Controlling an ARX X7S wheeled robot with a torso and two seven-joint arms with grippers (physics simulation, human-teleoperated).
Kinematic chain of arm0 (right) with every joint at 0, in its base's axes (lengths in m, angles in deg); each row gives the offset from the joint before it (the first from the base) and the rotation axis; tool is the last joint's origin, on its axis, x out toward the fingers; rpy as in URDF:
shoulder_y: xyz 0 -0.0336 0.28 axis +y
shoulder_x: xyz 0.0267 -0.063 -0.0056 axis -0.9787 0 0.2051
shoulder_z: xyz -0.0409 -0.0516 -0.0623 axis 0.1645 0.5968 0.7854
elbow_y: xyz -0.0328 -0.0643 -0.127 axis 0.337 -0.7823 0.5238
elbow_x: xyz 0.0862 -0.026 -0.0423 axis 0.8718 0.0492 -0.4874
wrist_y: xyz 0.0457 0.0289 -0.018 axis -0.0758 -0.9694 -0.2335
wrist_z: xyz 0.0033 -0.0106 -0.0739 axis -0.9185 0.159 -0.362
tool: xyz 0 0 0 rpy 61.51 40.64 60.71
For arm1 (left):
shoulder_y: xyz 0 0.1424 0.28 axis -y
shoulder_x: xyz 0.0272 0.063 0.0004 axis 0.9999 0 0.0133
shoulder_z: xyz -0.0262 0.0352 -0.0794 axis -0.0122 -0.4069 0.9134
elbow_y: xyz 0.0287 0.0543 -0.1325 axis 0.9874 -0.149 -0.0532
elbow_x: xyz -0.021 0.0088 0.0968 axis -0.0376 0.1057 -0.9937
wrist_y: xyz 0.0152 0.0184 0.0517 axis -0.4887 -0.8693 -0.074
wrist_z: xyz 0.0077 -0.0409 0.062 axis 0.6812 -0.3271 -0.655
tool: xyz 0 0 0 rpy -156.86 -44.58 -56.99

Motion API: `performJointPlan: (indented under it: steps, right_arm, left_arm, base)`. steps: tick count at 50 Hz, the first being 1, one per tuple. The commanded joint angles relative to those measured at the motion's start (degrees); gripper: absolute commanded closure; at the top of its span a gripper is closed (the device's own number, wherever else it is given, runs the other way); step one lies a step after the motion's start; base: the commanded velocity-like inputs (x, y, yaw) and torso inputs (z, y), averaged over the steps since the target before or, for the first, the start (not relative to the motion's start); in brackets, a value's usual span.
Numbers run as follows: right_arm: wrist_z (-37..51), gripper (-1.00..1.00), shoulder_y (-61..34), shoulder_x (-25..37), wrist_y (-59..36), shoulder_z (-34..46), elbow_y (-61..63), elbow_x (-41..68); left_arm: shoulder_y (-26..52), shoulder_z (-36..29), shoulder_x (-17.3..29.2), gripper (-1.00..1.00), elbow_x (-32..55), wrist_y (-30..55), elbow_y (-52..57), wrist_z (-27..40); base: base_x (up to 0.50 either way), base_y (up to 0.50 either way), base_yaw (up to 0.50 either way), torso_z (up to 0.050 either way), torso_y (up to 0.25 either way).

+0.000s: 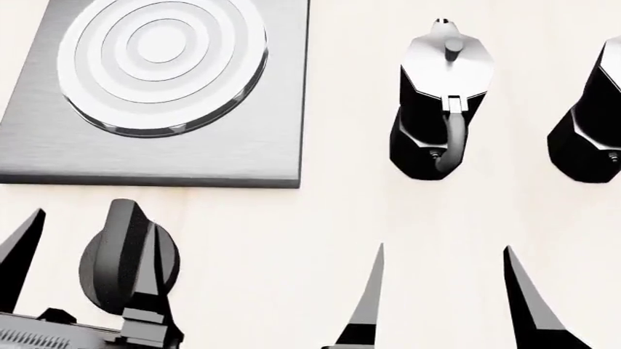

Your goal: Turn off the stove.

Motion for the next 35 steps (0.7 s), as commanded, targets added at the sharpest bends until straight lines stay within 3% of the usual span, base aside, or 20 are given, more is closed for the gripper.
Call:
performJointPlan:
  steps: [1,35]
  right_arm:
    - [0.2,-1.0,0.0,0.3,0.3,0.2,-0.2,0.1]
    - [0.9,-1.0,-0.2,0.9,0.7,1.1,-0.6,0.2]
  left_arm:
    - [-0.3,0.2,0.1,-1.0,-0.2,-1.6,-2.7,0.3]
    - [0.5,0.9,0.1,-1.0,1.1,-3.9,-7.4,0.7]
  base:
    - [0.0,0.0,0.0,0.0,0.0]
    - [0.0,0.0,0.0,0.0,0.0]
